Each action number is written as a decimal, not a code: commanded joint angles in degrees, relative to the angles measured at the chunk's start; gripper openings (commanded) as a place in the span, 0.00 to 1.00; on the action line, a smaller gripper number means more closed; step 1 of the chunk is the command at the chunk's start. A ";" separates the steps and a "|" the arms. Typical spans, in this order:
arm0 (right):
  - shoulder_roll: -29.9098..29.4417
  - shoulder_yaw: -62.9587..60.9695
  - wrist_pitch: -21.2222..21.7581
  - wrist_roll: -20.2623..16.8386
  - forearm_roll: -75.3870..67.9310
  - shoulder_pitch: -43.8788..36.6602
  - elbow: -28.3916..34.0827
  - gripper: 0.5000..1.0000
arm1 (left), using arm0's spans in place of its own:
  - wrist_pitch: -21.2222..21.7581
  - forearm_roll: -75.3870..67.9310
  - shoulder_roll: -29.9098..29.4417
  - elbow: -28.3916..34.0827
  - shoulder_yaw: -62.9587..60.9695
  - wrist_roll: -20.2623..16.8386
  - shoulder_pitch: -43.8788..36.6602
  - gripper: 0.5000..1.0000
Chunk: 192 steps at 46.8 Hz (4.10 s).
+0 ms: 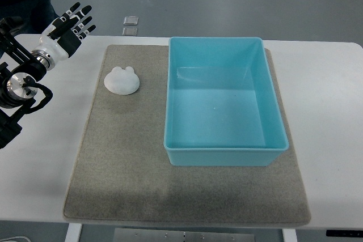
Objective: Place white toy into blue box with left hand
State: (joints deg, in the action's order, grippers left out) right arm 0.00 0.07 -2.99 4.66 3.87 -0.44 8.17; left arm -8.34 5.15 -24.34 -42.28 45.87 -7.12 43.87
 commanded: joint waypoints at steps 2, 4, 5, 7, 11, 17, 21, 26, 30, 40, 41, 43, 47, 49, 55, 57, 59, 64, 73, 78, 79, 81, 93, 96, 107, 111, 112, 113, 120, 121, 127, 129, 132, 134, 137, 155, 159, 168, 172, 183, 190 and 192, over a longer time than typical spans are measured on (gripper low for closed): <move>0.00 0.02 0.00 0.00 0.00 0.00 0.00 0.87 | 0.60 -0.05 0.00 0.01 0.01 0.00 0.34 0.99; 0.00 0.02 0.00 0.00 0.00 0.00 0.00 0.87 | 0.87 -0.05 0.00 0.00 -0.08 0.00 0.34 0.99; 0.00 0.02 0.00 0.00 0.00 0.00 0.00 0.87 | 0.87 -0.05 -0.09 0.00 -0.08 0.00 0.34 0.99; 0.00 0.02 0.00 0.00 0.00 0.00 0.00 0.87 | 0.87 -0.14 -0.18 0.09 -0.08 0.00 0.34 0.99; 0.00 0.02 0.00 0.00 0.00 0.00 0.00 0.87 | 0.69 -0.32 -1.41 0.00 0.01 0.00 0.60 0.99; 0.00 0.02 0.00 0.00 0.00 0.00 0.00 0.87 | -0.27 -0.84 -1.58 0.00 -0.08 0.00 0.78 0.99; 0.00 0.02 0.00 0.00 0.00 0.00 0.00 0.87 | -0.27 -0.93 -1.58 0.00 -0.17 0.00 0.87 0.99; 0.00 0.02 0.00 0.00 0.00 0.00 0.00 0.87 | -0.36 -1.02 -1.76 0.00 -0.26 0.00 1.22 0.99; 0.00 0.02 0.00 0.00 0.00 0.00 0.00 0.87 | -1.32 -0.93 -2.02 -0.52 -0.17 0.00 1.22 0.99; 0.00 0.02 0.00 0.00 0.00 0.00 0.00 0.87 | -2.91 -2.07 -2.11 -0.61 -0.26 0.00 1.22 0.99; 0.00 0.02 0.00 0.00 0.00 0.00 0.00 0.87 | -2.91 -2.42 -2.11 -0.61 -0.34 0.00 1.22 0.99; 0.00 -0.07 0.00 0.00 0.00 0.00 0.00 0.87 | -2.91 -3.30 -2.11 -0.61 -0.34 0.00 1.22 0.99; 0.00 0.02 0.00 0.00 0.00 0.00 0.00 0.87 | -2.91 -5.50 -2.11 -0.61 -0.70 -0.17 1.04 0.99; 0.00 0.02 0.00 0.00 0.00 0.00 0.00 0.87 | -2.91 -7.08 -2.11 -0.52 -0.87 -0.61 1.04 0.99; 0.00 0.02 0.00 0.00 0.00 0.00 0.00 0.87 | -2.91 -12.52 -2.11 -0.52 -1.05 -5.44 0.96 0.99; 0.00 0.02 0.00 0.00 0.00 0.00 0.00 0.87 | -2.91 -14.63 -2.11 -0.52 -1.14 -7.29 0.87 0.99; 0.00 0.02 0.00 0.00 0.00 0.00 0.00 0.87 | -3.00 -16.83 -2.11 -0.52 -1.14 -8.43 0.87 0.99; 0.00 0.02 0.00 0.00 0.00 0.00 0.00 0.87 | -4.05 -23.94 -3.16 -0.52 -1.22 -8.61 0.87 0.99; 0.00 0.02 0.00 0.00 0.00 0.00 0.00 0.88 | -12.40 -35.03 -6.68 -0.35 -1.22 -8.61 1.04 0.99; 0.00 0.02 0.00 0.00 0.00 -0.09 0.00 0.87 | -14.60 -36.44 -7.56 -0.35 -1.14 -8.53 1.39 0.99; 0.00 0.02 0.00 0.00 0.00 0.00 0.00 0.87 | -14.77 -36.35 -7.56 -0.35 -1.14 -8.44 1.57 0.99; 0.00 0.02 0.00 0.00 0.00 0.00 0.00 0.87 | -14.86 -36.61 -7.74 -0.44 -1.22 -8.44 2.01 0.99; 0.00 0.02 0.00 0.00 0.00 0.00 0.00 0.87 | -14.17 -39.69 -7.65 -0.26 -1.22 -7.91 3.77 0.99; 0.00 -0.07 0.00 0.00 0.00 0.00 0.00 0.87 | -14.16 -39.34 -7.47 -0.35 -1.05 -7.91 3.85 0.99; 0.00 0.02 0.00 0.00 0.00 0.00 0.00 0.87 | -9.77 -44.51 -7.30 -1.66 -1.31 -7.91 4.03 0.99; 0.00 0.02 0.00 0.00 0.00 0.00 0.00 0.87 | -9.41 -49.52 -7.47 -3.59 -1.31 -7.91 4.03 0.99; 0.00 0.02 0.00 0.00 0.00 0.00 0.00 0.87 | -9.59 -50.75 -7.47 -4.12 -1.31 -7.91 4.03 0.99; 0.00 -0.07 0.00 0.00 0.00 0.00 0.00 0.87 | -9.68 -52.07 -7.47 -4.74 -1.40 -7.91 3.86 0.99; 0.00 0.02 0.00 0.00 0.00 0.00 0.00 0.87 | -9.68 -61.30 -8.00 -9.57 -2.19 -7.82 3.50 0.99; 0.00 0.02 0.00 0.00 0.00 0.00 0.00 0.87 | -9.68 -62.44 -8.26 -9.92 -2.28 -7.82 3.50 0.99; 0.00 0.02 0.00 0.00 0.00 -0.09 0.00 0.87 | -10.29 -69.74 -8.97 -10.89 -3.51 -7.47 3.77 0.98; 0.00 0.02 0.00 0.00 0.00 0.00 0.00 0.87 | -10.56 -72.72 -9.49 -11.24 -3.60 -7.56 3.77 0.98; 0.00 0.02 0.00 0.00 0.00 0.00 0.00 0.87 | -11.52 -76.86 -10.11 -11.95 -3.68 -7.56 3.68 0.98; 0.00 0.02 0.00 0.00 0.00 0.00 0.00 0.87 | -12.57 -78.88 -10.55 -12.74 -3.68 -7.56 3.68 0.98; 0.00 0.02 0.00 0.00 0.00 0.00 0.00 0.87 | -14.33 -80.82 -11.42 -14.32 -3.68 -7.56 3.68 0.97; 0.00 0.02 0.00 0.00 0.00 0.00 0.00 0.87 | -15.48 -88.20 -15.03 -21.44 -6.76 -7.56 3.07 0.95; 0.00 0.02 0.00 0.00 0.00 0.00 0.00 0.87 | -14.25 -91.89 -14.94 -21.18 -6.76 -7.47 2.89 0.89; 0.00 0.02 0.00 0.00 0.00 0.00 0.00 0.87 | -9.77 -94.01 -14.94 -21.09 -9.66 -7.56 2.89 0.81; 0.00 -0.07 0.00 0.00 0.00 0.00 0.00 0.87 | -8.71 -94.01 -15.03 -21.18 -10.89 -7.56 2.89 0.80; 0.00 0.02 0.00 0.00 0.00 0.00 0.00 0.87 | -7.74 -94.10 -14.86 -21.09 -11.51 -7.56 2.89 0.74; 0.00 -0.07 0.00 0.00 0.00 0.00 0.00 0.87 | -6.78 -94.18 -14.68 -20.91 -12.47 -7.56 2.89 0.72; 0.00 0.02 0.00 0.00 0.00 0.00 0.00 0.87 | -5.64 -94.45 -14.68 -20.83 -13.70 -7.47 2.89 0.71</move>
State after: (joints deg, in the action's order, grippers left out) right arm 0.00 0.05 -2.99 4.66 3.87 -0.44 8.17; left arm -15.45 -89.01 -39.06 -63.20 33.80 -14.67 46.71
